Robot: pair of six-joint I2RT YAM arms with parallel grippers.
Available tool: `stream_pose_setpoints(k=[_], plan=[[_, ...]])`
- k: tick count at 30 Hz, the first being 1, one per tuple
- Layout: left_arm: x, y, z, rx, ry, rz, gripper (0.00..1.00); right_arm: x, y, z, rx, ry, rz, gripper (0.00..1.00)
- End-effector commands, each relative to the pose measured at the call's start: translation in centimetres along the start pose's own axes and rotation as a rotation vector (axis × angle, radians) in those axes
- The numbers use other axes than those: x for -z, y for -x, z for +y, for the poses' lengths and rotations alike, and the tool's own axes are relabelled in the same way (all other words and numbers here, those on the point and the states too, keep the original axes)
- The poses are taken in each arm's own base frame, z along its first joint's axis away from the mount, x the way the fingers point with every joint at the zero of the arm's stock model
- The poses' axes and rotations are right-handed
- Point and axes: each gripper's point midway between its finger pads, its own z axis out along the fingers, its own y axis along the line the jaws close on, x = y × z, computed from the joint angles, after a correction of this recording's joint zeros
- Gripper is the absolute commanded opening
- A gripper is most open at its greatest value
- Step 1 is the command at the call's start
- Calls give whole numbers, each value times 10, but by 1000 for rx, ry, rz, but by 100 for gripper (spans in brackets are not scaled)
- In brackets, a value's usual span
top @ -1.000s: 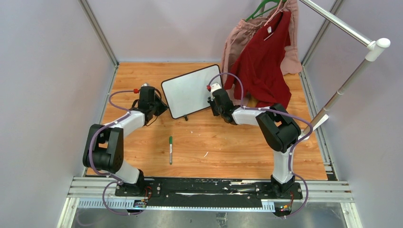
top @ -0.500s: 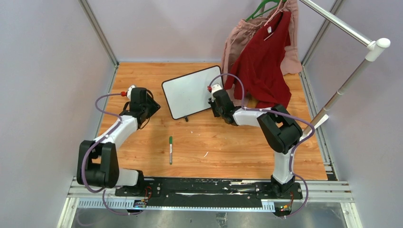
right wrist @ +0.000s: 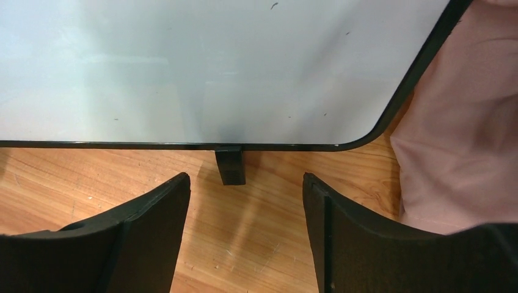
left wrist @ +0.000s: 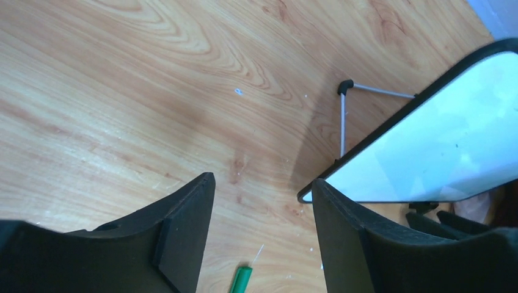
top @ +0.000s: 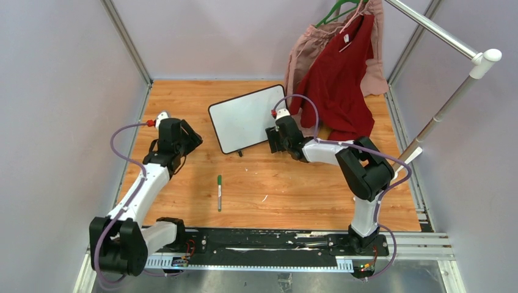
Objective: Write a sentence on the whiteboard
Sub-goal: Move the whiteboard to the center of the board.
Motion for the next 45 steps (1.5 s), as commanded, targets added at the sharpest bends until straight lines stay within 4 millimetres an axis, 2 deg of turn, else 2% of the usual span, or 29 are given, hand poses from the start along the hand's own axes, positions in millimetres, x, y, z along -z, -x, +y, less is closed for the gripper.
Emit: stream_pose_setpoints(k=[1, 6, 11, 15, 20, 26, 34, 39, 45], plan=[[19, 3, 3, -82, -26, -12, 65, 15, 19, 1, -36, 0, -30, 72], [29, -2, -5, -137, -99, 2, 65, 30, 29, -2, -53, 10, -60, 72], [30, -5, -12, -131, -135, 10, 65, 38, 31, -9, -87, 23, -71, 66], [36, -5, -19, -136, -162, 23, 65, 30, 26, -3, -58, 71, -44, 61], [54, 2, -10, -200, -135, 0, 65, 19, 17, 4, -38, 102, -12, 59], [71, -1, -4, -217, -154, -24, 65, 5, 10, -1, -34, 61, 11, 60], [79, -7, 2, -229, -171, -31, 65, -10, 7, -5, -29, 26, 16, 54], [80, -10, 2, -229, -181, -28, 65, -16, 5, -6, -31, 13, 22, 46], [80, -13, 2, -225, -190, -24, 65, -15, 0, 0, -41, 6, 30, 24]])
